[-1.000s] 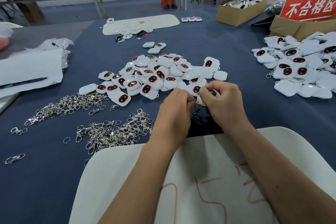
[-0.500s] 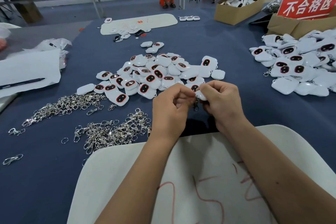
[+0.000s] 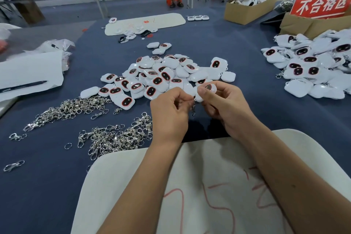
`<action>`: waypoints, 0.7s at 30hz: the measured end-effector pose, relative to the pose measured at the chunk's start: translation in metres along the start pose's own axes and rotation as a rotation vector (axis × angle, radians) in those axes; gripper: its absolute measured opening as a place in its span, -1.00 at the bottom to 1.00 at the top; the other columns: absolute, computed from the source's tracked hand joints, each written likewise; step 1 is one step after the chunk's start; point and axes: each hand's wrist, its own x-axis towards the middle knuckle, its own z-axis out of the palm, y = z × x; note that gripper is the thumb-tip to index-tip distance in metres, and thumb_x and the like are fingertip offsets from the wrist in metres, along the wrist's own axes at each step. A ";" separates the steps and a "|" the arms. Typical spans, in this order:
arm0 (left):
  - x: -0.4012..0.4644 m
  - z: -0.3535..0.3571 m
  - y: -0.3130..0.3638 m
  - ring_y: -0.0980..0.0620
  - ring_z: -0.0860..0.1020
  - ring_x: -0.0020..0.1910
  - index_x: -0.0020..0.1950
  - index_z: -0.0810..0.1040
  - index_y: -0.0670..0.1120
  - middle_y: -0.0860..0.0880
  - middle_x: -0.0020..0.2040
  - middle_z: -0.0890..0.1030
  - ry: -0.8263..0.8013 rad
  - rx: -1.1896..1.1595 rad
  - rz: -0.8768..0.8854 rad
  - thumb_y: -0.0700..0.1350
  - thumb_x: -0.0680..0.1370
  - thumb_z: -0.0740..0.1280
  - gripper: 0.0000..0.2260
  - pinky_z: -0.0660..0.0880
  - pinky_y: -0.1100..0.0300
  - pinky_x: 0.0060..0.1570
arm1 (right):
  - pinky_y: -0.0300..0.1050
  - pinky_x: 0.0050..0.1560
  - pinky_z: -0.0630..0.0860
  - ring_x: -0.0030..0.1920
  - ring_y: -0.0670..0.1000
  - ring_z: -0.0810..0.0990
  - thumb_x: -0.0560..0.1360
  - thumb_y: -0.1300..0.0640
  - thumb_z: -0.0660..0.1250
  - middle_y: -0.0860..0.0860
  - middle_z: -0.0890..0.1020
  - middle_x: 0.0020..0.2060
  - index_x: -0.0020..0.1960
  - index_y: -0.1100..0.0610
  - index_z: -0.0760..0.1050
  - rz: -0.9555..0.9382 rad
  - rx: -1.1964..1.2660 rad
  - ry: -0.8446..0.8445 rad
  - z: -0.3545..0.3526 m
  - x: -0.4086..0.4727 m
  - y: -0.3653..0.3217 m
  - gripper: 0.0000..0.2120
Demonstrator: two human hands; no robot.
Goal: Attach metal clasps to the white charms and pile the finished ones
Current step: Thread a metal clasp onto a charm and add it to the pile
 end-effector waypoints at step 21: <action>0.000 0.008 0.011 -0.03 0.63 -0.13 -0.07 0.61 -0.13 -0.20 -0.17 0.69 -0.032 -0.643 -0.436 -0.28 0.57 0.42 -0.92 0.54 0.15 -0.02 | -0.32 -0.52 0.28 -0.51 -0.08 0.40 0.43 -0.10 0.52 0.10 0.69 -0.27 0.01 0.15 0.59 -0.061 0.172 0.052 0.003 0.001 0.001 -0.65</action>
